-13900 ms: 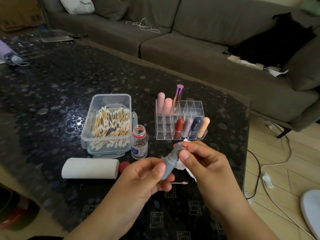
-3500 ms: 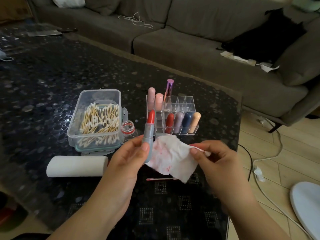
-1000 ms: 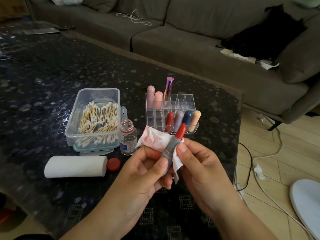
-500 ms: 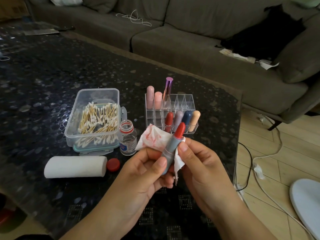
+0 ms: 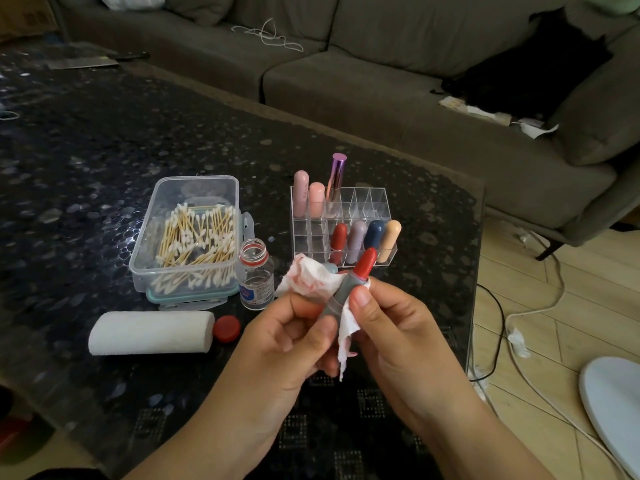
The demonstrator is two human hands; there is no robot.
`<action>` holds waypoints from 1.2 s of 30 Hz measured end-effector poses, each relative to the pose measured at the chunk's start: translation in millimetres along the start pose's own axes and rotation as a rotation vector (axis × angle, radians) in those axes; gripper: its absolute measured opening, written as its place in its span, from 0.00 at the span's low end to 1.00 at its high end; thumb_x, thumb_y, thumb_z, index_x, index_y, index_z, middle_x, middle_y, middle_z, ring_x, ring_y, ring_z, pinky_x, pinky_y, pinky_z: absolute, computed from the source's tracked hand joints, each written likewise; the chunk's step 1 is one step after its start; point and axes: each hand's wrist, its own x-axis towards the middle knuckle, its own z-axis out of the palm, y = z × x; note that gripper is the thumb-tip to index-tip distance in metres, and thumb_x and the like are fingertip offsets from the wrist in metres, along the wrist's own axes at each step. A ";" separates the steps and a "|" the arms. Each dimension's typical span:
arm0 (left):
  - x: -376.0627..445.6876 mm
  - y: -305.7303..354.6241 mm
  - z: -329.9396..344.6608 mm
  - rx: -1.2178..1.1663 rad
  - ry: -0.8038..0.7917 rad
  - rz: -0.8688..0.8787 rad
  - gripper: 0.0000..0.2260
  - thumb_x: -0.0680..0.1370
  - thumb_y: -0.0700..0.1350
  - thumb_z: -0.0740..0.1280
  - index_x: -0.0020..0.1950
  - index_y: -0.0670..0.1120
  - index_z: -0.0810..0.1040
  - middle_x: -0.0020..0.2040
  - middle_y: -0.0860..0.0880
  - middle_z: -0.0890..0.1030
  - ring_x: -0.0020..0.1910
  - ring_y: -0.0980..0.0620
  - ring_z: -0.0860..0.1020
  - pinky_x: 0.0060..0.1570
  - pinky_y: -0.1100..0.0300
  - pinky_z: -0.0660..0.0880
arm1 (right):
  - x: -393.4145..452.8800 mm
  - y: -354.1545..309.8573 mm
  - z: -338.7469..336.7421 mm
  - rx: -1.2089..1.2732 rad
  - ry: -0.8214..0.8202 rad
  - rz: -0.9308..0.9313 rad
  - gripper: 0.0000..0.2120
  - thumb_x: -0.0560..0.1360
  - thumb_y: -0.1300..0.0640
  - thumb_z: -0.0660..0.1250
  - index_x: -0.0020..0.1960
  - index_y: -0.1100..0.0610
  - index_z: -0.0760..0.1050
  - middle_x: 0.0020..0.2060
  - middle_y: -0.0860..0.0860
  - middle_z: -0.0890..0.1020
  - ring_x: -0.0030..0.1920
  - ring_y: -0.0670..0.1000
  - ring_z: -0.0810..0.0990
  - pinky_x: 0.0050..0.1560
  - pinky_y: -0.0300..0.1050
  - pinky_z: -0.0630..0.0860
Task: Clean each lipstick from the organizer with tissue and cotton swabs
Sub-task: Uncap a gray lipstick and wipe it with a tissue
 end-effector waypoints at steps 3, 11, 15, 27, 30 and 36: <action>-1.5 -2.2 1.1 0.113 0.051 0.060 0.10 0.66 0.49 0.74 0.45 0.48 0.82 0.46 0.43 0.84 0.46 0.48 0.82 0.45 0.58 0.79 | 0.3 2.5 -1.1 -0.032 0.007 -0.024 0.23 0.76 0.48 0.62 0.51 0.70 0.75 0.37 0.76 0.75 0.35 0.70 0.74 0.41 0.53 0.75; -3.9 2.6 4.9 -0.024 -0.008 -0.078 0.13 0.69 0.53 0.68 0.42 0.44 0.82 0.34 0.41 0.79 0.28 0.48 0.74 0.29 0.59 0.73 | 0.0 -0.9 -1.6 0.071 -0.017 0.036 0.24 0.78 0.50 0.62 0.48 0.74 0.70 0.31 0.75 0.71 0.25 0.62 0.70 0.28 0.48 0.74; -1.8 -1.2 -0.2 0.025 0.034 0.016 0.14 0.62 0.49 0.74 0.43 0.44 0.80 0.41 0.40 0.82 0.37 0.48 0.79 0.38 0.58 0.78 | 0.0 3.1 0.1 0.006 0.037 0.014 0.21 0.75 0.43 0.66 0.49 0.62 0.80 0.37 0.75 0.75 0.34 0.69 0.75 0.40 0.57 0.76; -2.4 0.6 3.4 -0.076 0.037 -0.047 0.05 0.66 0.47 0.73 0.38 0.46 0.81 0.35 0.41 0.79 0.29 0.50 0.75 0.30 0.60 0.75 | -0.4 -0.7 -0.5 0.051 0.025 0.021 0.23 0.77 0.50 0.62 0.46 0.73 0.72 0.31 0.75 0.72 0.27 0.60 0.72 0.32 0.48 0.74; -2.3 -3.9 -0.8 -0.003 0.081 0.024 0.12 0.61 0.47 0.75 0.41 0.45 0.80 0.43 0.41 0.83 0.40 0.49 0.81 0.42 0.58 0.79 | 0.3 2.7 -1.8 -0.017 0.051 0.012 0.23 0.75 0.44 0.64 0.46 0.66 0.78 0.37 0.73 0.77 0.36 0.61 0.76 0.40 0.47 0.76; -3.8 3.5 6.6 -0.121 0.054 -0.141 0.14 0.72 0.50 0.70 0.47 0.39 0.80 0.39 0.38 0.80 0.33 0.46 0.78 0.32 0.57 0.77 | 0.7 3.1 -3.0 0.001 0.055 0.031 0.27 0.76 0.44 0.63 0.46 0.71 0.74 0.35 0.75 0.75 0.30 0.60 0.75 0.34 0.49 0.76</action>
